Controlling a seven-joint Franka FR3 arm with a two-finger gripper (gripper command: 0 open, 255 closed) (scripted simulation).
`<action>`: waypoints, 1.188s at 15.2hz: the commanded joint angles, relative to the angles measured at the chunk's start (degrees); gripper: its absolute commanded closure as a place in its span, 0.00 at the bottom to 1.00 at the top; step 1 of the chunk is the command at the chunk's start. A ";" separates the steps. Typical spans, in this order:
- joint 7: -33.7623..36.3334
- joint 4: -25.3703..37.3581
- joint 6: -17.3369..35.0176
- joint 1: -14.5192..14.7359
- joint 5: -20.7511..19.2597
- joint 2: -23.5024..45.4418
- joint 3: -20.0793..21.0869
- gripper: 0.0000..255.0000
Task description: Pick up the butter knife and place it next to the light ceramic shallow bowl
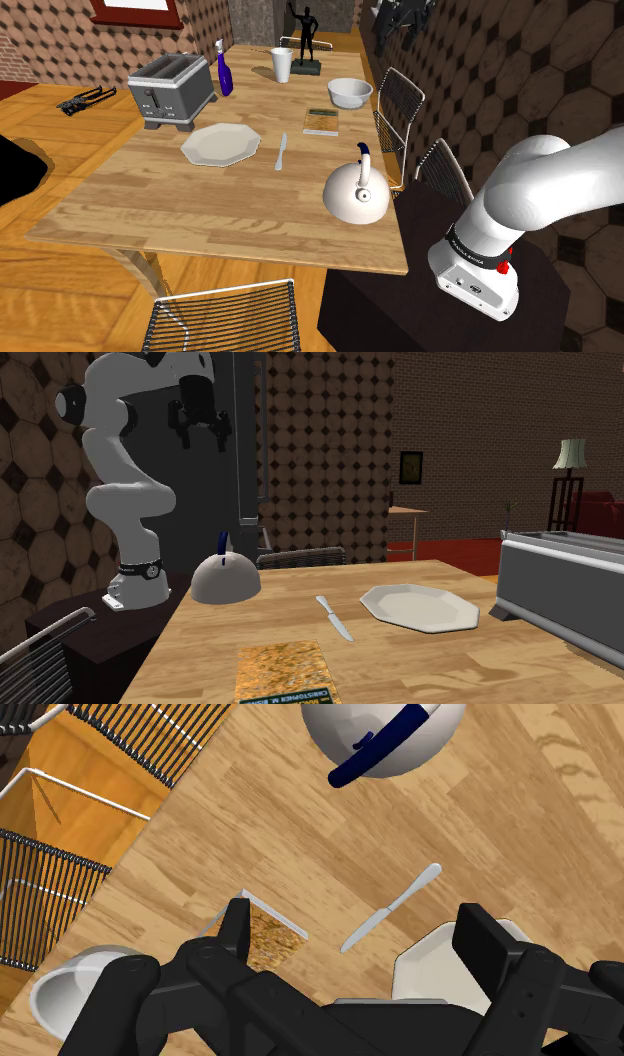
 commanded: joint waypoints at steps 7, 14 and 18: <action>8.58 -1.73 8.91 -0.70 1.66 8.85 3.68 0.00; 18.37 0.04 18.27 -1.65 2.29 21.90 7.36 0.00; 23.97 2.81 22.72 -2.13 1.81 30.25 8.95 0.00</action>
